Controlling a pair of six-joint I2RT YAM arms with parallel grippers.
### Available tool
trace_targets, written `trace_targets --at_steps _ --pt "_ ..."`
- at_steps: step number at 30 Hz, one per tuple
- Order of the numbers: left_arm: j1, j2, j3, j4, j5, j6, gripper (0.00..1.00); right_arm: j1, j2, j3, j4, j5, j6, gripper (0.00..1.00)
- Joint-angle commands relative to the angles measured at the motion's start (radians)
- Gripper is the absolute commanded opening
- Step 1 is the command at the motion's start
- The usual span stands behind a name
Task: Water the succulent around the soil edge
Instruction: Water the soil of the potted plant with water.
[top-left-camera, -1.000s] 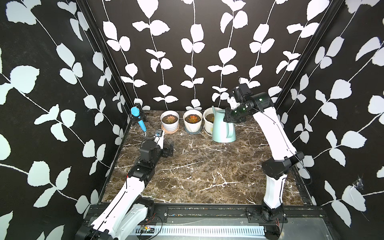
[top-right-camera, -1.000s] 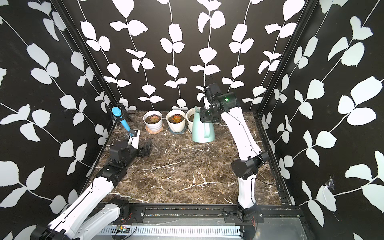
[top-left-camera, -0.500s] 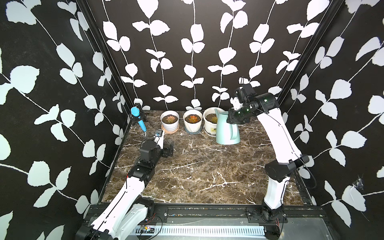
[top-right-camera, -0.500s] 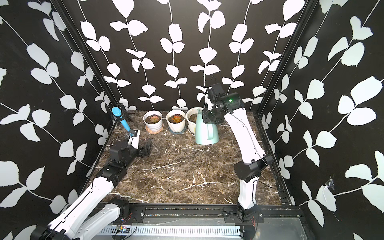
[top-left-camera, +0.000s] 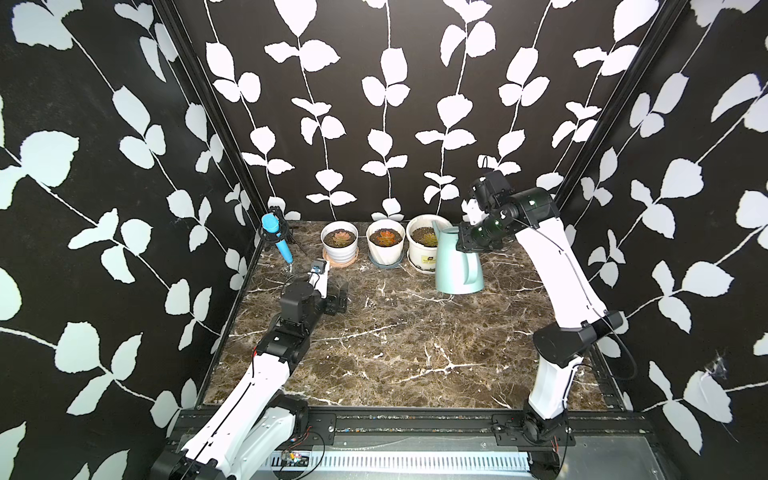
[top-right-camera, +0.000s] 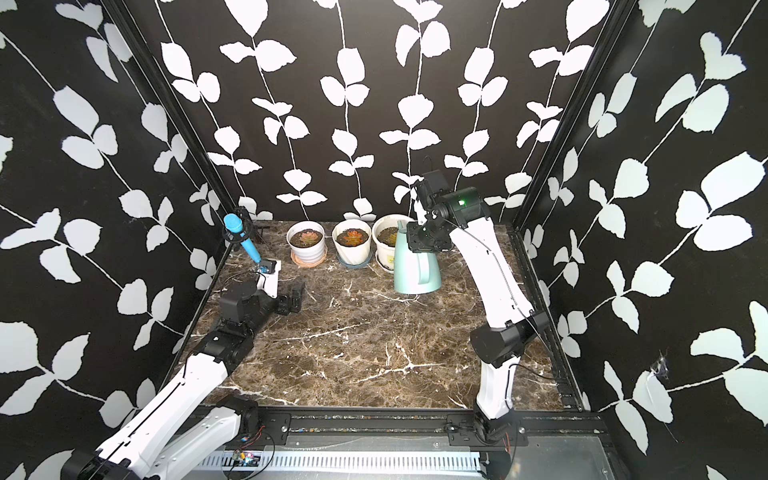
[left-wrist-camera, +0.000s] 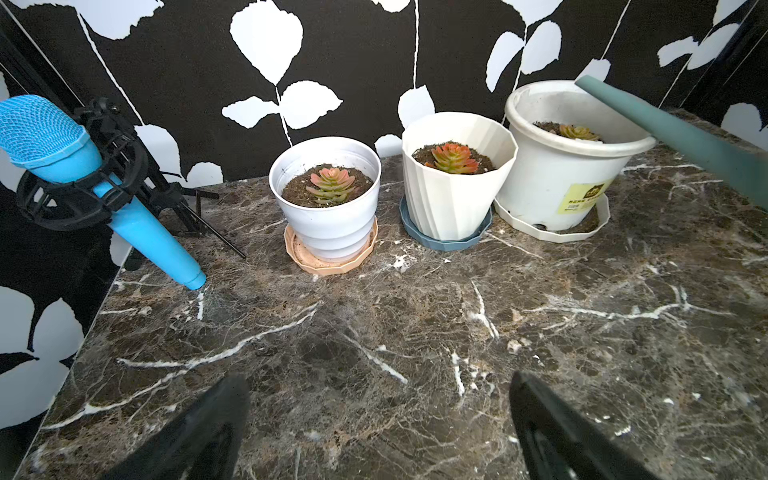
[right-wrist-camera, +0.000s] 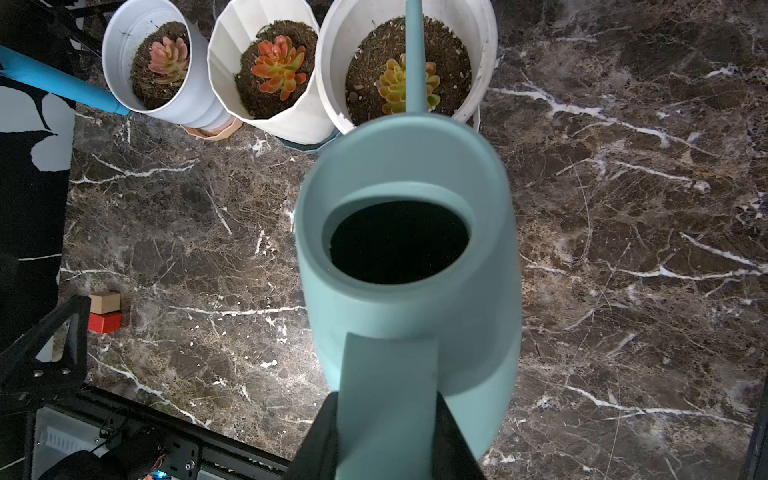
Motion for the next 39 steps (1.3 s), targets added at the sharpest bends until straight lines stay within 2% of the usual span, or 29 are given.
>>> trace_targets --at_steps 1,39 --pt "-0.005 -0.018 -0.013 0.021 -0.002 0.011 0.99 -0.012 -0.042 -0.001 0.015 0.014 -0.013 0.00" --pt "-0.011 -0.014 -0.013 0.024 0.005 0.012 0.99 -0.025 -0.131 -0.092 0.008 0.040 -0.017 0.00"
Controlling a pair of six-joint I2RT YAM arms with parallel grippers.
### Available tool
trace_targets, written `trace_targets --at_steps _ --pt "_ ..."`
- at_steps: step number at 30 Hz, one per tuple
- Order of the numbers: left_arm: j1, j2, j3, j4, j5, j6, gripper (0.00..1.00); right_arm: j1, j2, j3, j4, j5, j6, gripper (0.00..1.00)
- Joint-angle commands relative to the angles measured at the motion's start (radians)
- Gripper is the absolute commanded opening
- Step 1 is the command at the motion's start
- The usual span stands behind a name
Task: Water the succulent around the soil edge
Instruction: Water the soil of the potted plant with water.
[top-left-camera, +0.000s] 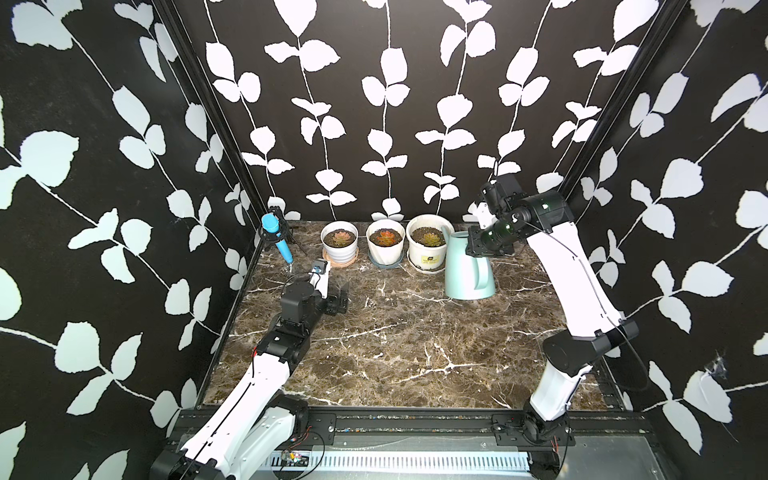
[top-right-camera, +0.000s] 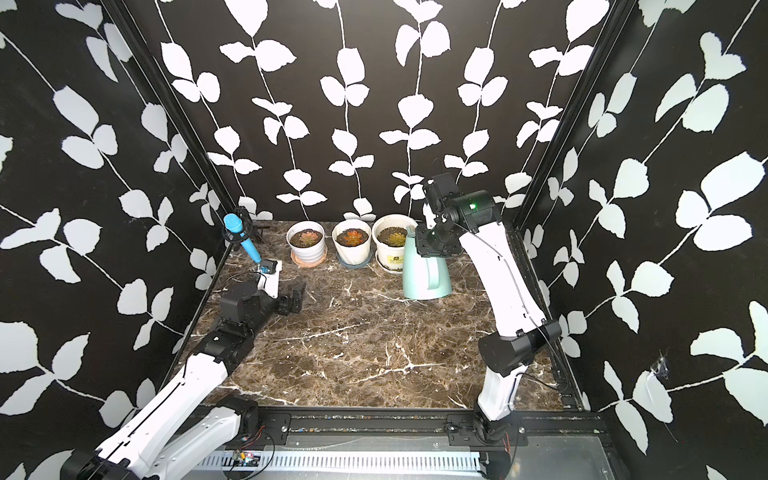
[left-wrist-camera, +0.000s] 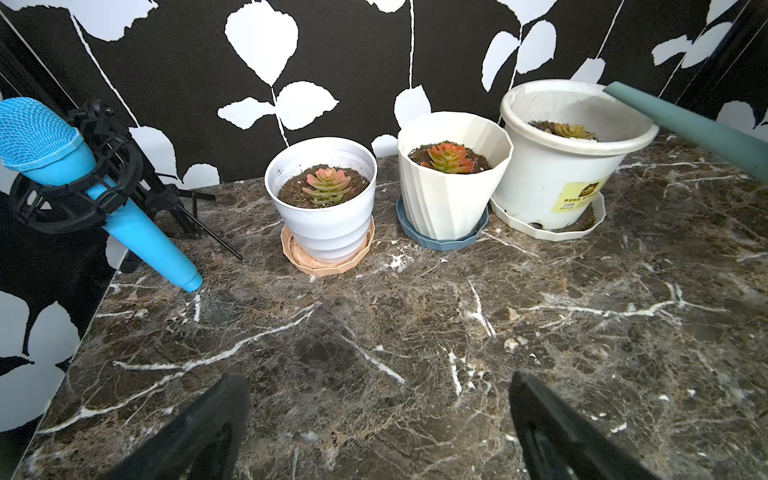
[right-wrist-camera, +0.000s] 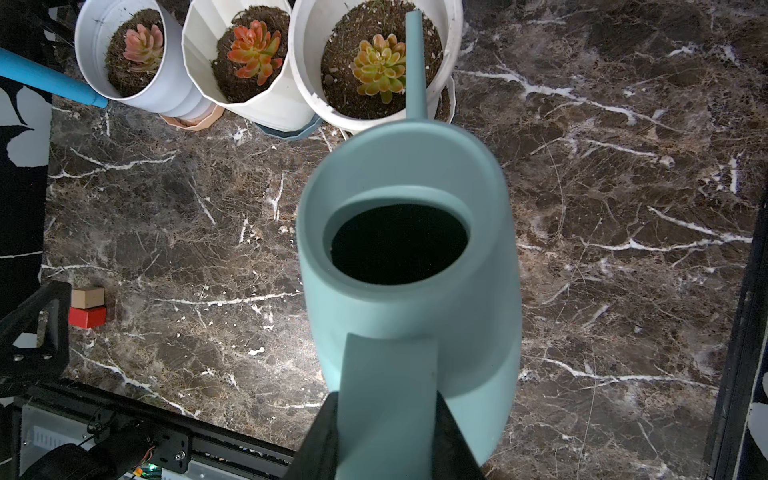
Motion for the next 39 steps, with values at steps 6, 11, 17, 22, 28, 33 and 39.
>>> trace_targets --at_steps 6,11,17,22,28,33,39 --pt "-0.005 -0.013 -0.013 0.023 0.004 0.009 0.99 -0.003 -0.080 -0.057 0.037 0.022 -0.010 0.00" --pt "-0.006 -0.015 -0.013 0.024 0.004 0.011 0.99 -0.003 -0.117 -0.125 0.058 0.022 -0.008 0.00" --pt "-0.008 -0.015 -0.013 0.022 0.006 0.011 0.99 -0.003 -0.152 -0.184 0.084 0.012 -0.002 0.00" --pt "-0.008 -0.013 -0.014 0.021 0.004 0.012 0.99 -0.004 -0.185 -0.235 0.109 -0.005 0.008 0.00" --pt "-0.010 -0.010 -0.013 0.022 0.008 0.012 0.99 -0.002 -0.236 -0.292 0.135 -0.030 0.020 0.00" --pt "-0.011 -0.012 -0.013 0.020 0.006 0.013 0.99 -0.001 -0.258 -0.314 0.140 -0.044 0.024 0.00" --pt "-0.013 -0.006 -0.011 0.021 0.010 0.013 0.99 0.012 -0.275 -0.331 0.134 -0.059 0.023 0.00"
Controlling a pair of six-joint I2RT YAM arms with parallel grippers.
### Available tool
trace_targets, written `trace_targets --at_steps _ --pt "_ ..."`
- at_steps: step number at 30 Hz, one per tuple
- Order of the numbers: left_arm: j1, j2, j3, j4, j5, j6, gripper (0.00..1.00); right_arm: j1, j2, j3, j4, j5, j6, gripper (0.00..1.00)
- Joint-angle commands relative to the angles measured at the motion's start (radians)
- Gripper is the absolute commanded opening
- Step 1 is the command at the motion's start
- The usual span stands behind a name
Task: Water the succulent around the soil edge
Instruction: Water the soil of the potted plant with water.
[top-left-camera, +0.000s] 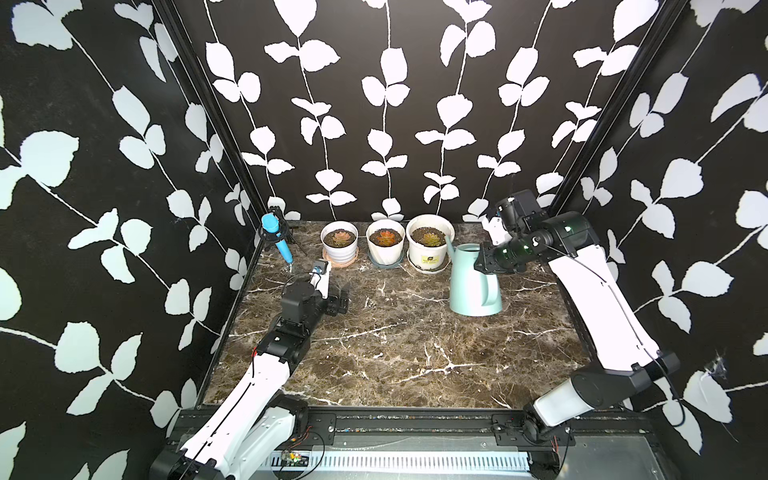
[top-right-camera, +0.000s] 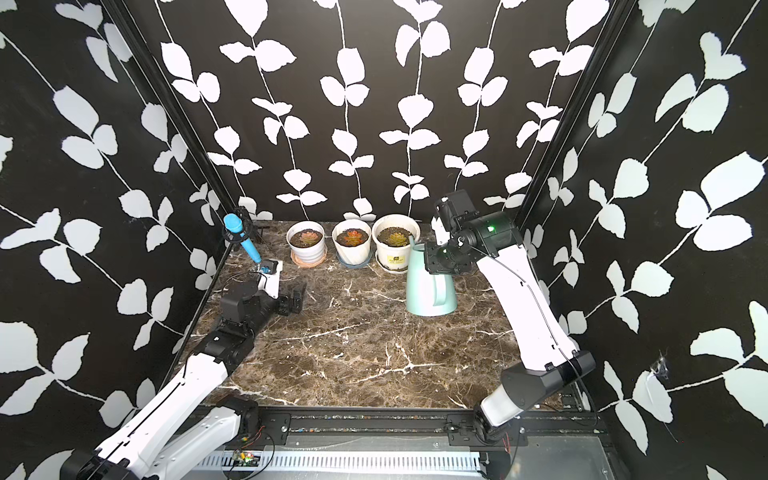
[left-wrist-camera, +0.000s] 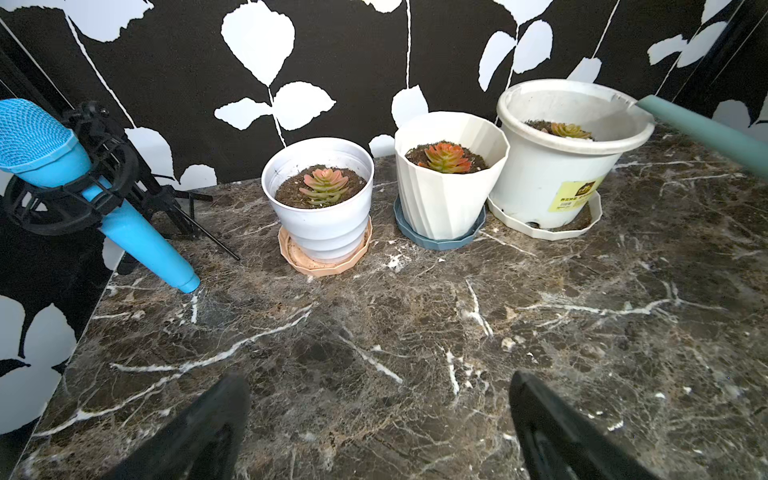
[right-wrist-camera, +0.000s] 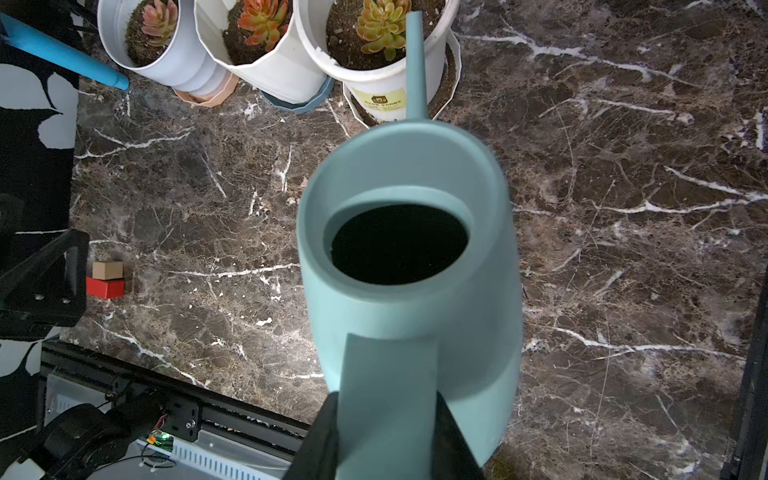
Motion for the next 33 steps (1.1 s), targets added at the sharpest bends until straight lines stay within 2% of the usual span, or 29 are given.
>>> trace_targets --at_steps 1,16,33 --pt "-0.007 -0.006 -0.012 0.021 0.009 0.012 0.99 0.014 -0.037 -0.021 0.042 -0.011 0.002 0.00" --pt "-0.007 -0.004 -0.011 0.022 0.007 0.013 0.99 0.083 -0.061 -0.072 0.045 0.009 0.017 0.00" --pt "-0.011 -0.008 -0.013 0.019 0.006 0.014 0.99 0.126 -0.027 -0.005 0.041 0.027 0.041 0.00"
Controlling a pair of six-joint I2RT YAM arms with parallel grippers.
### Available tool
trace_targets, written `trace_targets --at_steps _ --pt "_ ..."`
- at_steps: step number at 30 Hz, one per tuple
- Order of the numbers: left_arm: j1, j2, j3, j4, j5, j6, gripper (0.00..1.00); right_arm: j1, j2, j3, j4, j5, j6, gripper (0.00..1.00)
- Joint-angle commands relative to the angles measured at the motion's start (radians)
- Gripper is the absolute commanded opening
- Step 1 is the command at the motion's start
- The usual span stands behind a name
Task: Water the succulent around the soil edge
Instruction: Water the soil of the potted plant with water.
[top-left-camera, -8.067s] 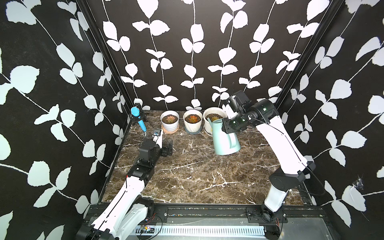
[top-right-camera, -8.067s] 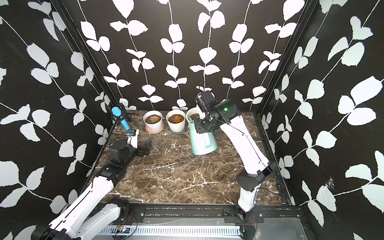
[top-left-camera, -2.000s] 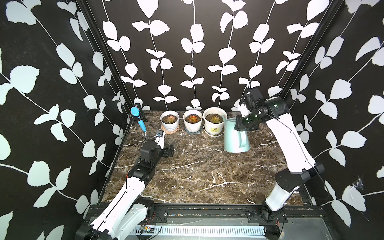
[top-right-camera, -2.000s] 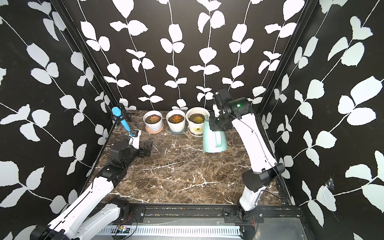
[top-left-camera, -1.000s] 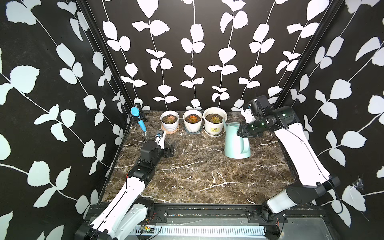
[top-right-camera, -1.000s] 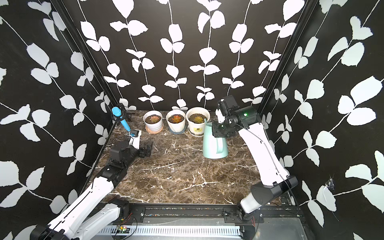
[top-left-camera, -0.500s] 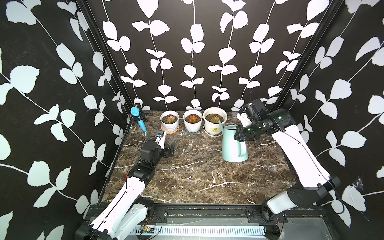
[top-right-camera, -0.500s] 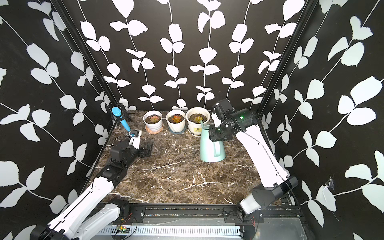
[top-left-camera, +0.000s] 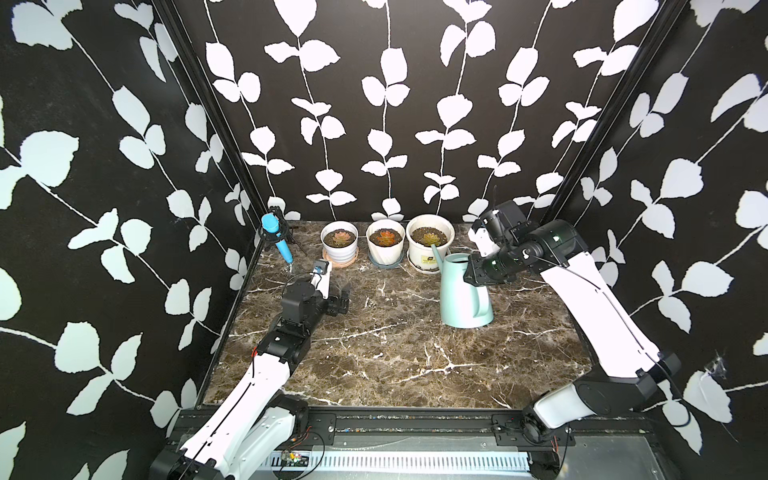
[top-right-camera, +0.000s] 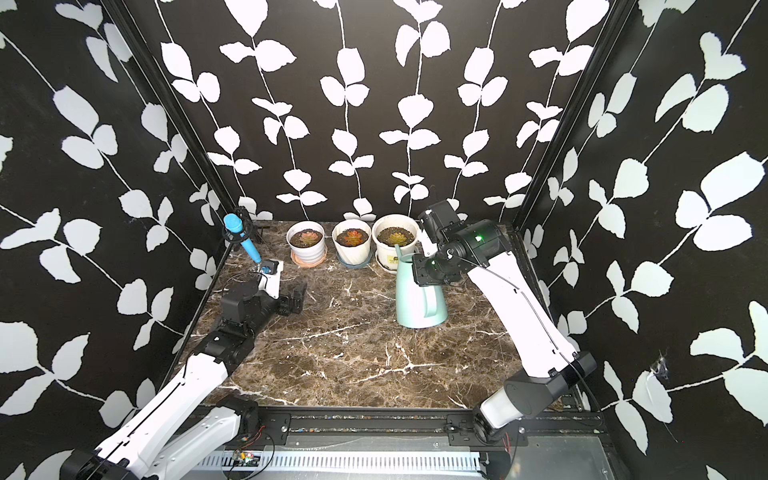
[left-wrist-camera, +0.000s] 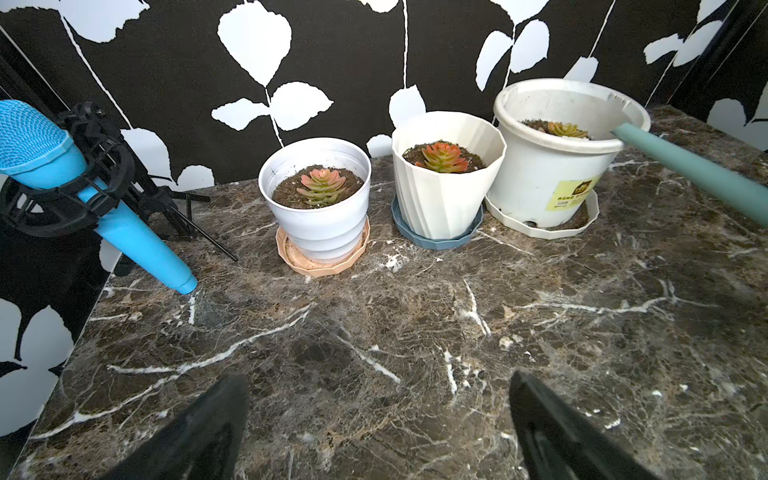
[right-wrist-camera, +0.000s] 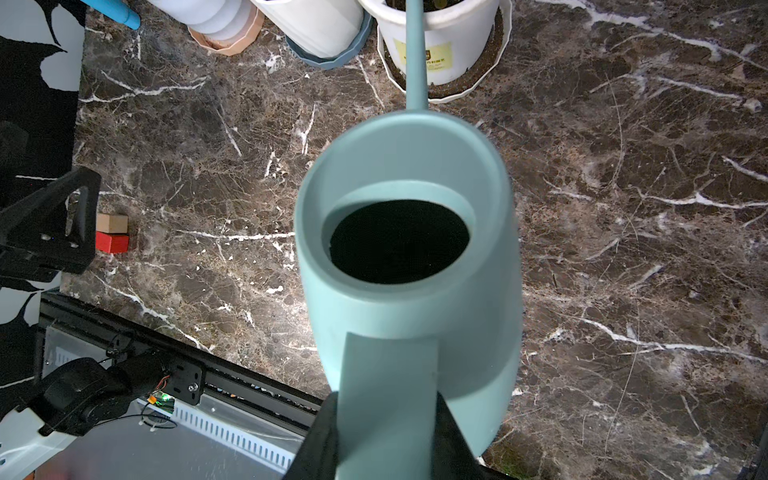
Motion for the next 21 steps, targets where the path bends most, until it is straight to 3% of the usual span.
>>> trace_targets --at_steps 1,21 --pt "-0.005 -0.008 -0.013 0.019 0.006 0.013 0.99 0.008 0.006 0.065 0.034 0.015 0.010 0.00" --pt "-0.008 -0.003 -0.013 0.021 0.006 0.013 0.99 0.062 0.154 0.237 0.011 0.006 0.017 0.00"
